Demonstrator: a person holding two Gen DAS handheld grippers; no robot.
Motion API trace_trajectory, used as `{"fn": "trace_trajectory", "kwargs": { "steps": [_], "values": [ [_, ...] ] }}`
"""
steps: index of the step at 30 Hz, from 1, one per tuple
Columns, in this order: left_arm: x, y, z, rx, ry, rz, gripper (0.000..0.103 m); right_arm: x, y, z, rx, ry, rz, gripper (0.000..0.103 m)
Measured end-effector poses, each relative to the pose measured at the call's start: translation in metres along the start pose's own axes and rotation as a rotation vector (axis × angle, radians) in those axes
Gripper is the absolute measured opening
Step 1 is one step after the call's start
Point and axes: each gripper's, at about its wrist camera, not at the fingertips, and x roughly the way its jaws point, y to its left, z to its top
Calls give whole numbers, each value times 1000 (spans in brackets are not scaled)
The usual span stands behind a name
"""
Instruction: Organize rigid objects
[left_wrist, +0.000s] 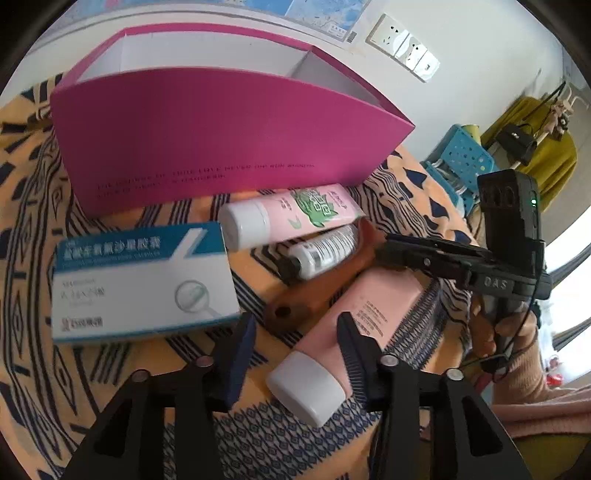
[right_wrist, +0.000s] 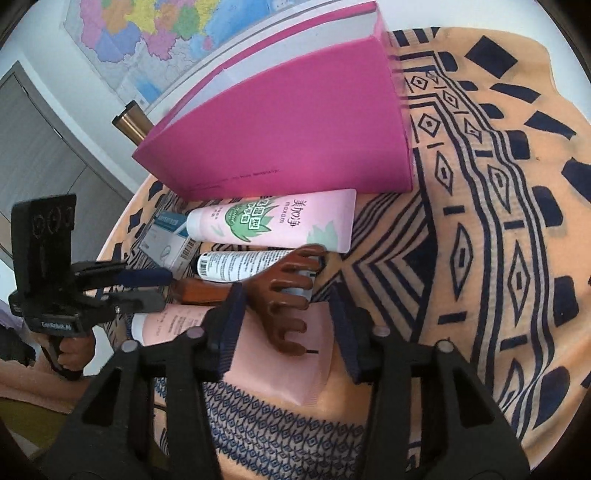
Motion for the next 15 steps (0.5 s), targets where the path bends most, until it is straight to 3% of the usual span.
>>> {"fn": "trace_trajectory", "kwargs": {
  "steps": [4,9,15],
  "values": [
    [2,4,-2,-27,23,-38,54,-3,-7,-1,25,-4,10,37],
    [14,0,4,-41,44,-79,54,-4,-7,-3,26,-9,5,37],
    [22,-4,11,-75,44,-53,54,-5,-4,-6,23,-22,-20,37]
  ]
}}
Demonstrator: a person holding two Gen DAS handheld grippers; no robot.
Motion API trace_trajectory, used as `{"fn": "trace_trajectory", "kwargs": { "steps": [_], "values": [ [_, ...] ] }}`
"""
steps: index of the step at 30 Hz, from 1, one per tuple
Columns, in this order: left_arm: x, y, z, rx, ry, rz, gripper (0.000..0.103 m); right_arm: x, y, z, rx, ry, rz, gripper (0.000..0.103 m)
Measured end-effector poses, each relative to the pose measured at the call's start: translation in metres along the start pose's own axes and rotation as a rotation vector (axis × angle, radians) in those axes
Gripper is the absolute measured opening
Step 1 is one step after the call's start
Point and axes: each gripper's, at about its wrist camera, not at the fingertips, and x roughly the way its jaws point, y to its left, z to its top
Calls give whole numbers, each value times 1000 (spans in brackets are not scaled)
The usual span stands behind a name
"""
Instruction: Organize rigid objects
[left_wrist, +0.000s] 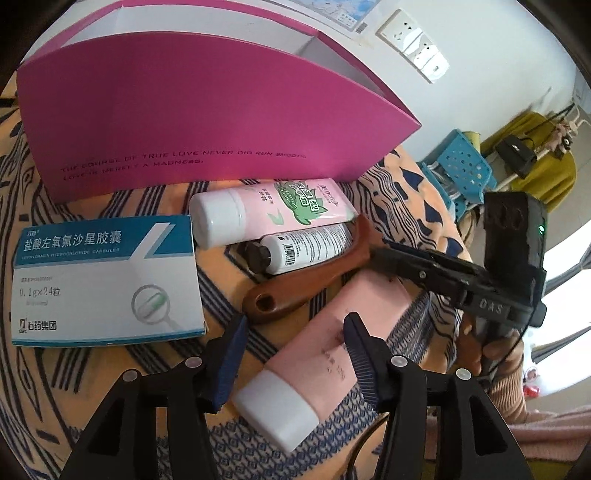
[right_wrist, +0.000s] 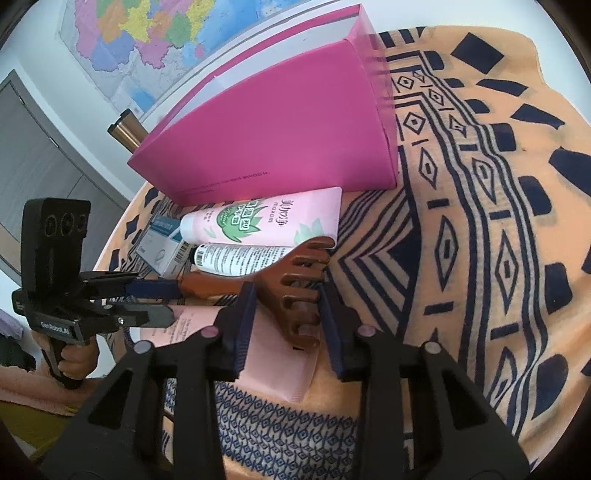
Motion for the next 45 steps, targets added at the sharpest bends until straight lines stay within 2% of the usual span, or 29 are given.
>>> {"fn": "trace_trajectory", "kwargs": {
  "steps": [7,16,18,19,21,23,25,28,32,35,37,40,45],
  "values": [
    [2,-4,1,-3,-13,11,53,-11,10,0,-35,-39,-40,36],
    [-5,-6,5,-4,-49,-12,53,-23,18,4,-56,-85,-41,36],
    [-9,-7,6,-3,-58,-30,50,-25,20,6,-57,-94,-34,36],
    [-12,-9,7,2,-63,-57,43,-26,21,6,-59,-97,-28,29],
    [-18,-17,9,25,-81,-79,43,-26,26,8,-68,-90,10,15],
    [-21,-26,10,64,-98,-50,43,-24,35,11,-98,-89,2,16],
    [-17,-24,11,59,-89,-48,43,-20,38,12,-112,-84,-12,15],
    [-10,-16,6,41,-71,1,43,-13,26,13,-54,-65,-4,16],
    [-4,-8,0,38,-49,46,43,-16,10,8,-9,-74,-36,18],
    [-3,-7,-3,53,-36,33,46,-23,2,6,-1,-97,-63,31],
    [-2,-10,-2,62,-31,31,46,-25,-4,6,12,-98,-82,44],
    [2,-14,-1,67,-21,19,46,-21,-11,6,23,-81,-90,45],
    [7,-15,1,53,-15,13,46,-5,-14,2,26,-35,-34,44]
  ]
}}
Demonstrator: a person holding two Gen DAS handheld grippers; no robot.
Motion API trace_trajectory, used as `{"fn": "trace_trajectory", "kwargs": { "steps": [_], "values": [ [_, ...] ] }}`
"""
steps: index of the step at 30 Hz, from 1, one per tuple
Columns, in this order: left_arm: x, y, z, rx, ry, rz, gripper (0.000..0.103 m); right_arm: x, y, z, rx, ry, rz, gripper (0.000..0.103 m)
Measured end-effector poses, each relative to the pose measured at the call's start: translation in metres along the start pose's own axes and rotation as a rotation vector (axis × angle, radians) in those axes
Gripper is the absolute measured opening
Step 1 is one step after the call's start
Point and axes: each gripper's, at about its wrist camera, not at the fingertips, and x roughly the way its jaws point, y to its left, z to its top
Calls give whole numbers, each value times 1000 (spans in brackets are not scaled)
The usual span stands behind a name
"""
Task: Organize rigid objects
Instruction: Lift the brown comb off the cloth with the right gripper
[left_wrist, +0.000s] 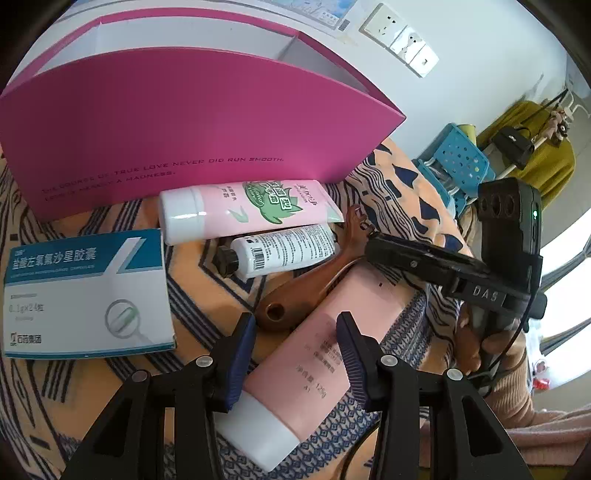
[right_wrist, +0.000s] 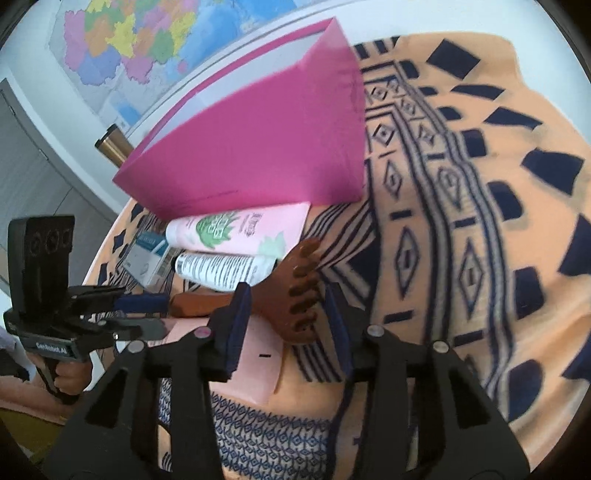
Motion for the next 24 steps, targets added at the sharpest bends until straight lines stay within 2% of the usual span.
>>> {"fn": "trace_trajectory", "kwargs": {
  "steps": [7,15,24],
  "values": [
    [3,1,1,-43,-10,5,45,-7,4,-1,6,-37,-18,35],
    [4,1,1,-75,-14,-9,42,-18,14,1,14,-84,-10,31],
    [-17,0,5,-89,-61,-35,42,-33,21,10,34,-133,53,25]
  ]
}}
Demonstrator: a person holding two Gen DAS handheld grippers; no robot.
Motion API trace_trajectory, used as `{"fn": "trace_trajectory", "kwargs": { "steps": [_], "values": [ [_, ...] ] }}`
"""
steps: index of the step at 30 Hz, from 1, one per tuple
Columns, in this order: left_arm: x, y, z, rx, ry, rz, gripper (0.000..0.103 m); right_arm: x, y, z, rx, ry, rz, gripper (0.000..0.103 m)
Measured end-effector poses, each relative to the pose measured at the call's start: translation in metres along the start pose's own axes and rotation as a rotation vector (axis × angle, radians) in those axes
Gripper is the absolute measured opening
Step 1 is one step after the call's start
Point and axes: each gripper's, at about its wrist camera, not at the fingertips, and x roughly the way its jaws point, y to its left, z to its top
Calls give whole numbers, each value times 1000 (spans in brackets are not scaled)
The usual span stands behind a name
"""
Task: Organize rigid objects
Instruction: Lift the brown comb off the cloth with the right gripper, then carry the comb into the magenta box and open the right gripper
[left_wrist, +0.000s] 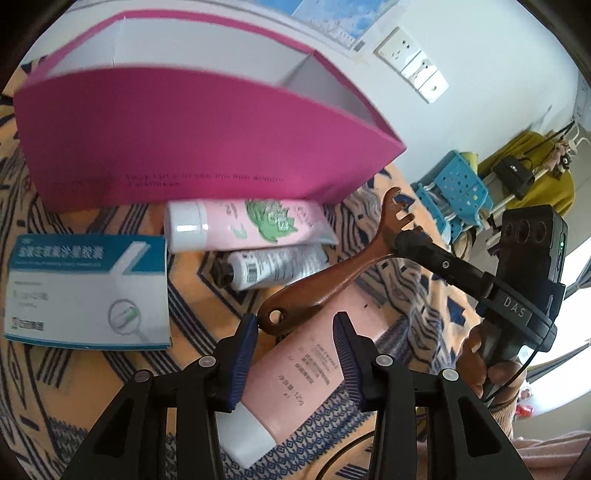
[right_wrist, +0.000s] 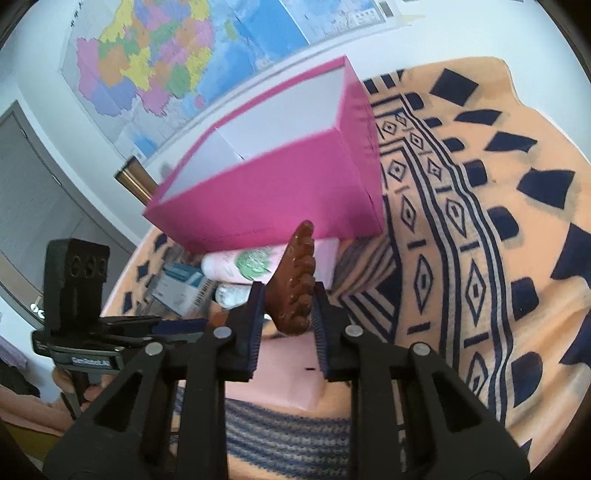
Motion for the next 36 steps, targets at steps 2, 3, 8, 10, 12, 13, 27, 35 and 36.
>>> {"fn": "trace_trajectory", "kwargs": {
  "steps": [2,3,8,10,12,13,27,35,36],
  "values": [
    [-12,-5,6,12,-28,-24,35,-6,6,6,-8,-22,17,23],
    [-16,-7,8,17,-36,-36,35,-8,10,12,-14,-33,36,18],
    [-40,-27,31,92,-120,-40,35,-7,32,34,-66,-69,81,15],
    [-42,-27,35,105,-138,-15,35,-3,35,41,-77,-74,80,15],
    [-39,-23,34,116,-124,-15,35,3,35,44,-73,-66,92,15],
    [-34,-20,32,120,-112,-10,36,4,34,44,-69,-61,99,15],
    [-17,-12,22,113,-81,8,55,-21,39,75,-15,-177,206,15],
    [-46,-33,59,153,-179,-4,36,-22,36,92,42,-196,260,15],
    [-50,-37,63,161,-187,1,36,-22,35,94,47,-202,255,15]
  ]
}}
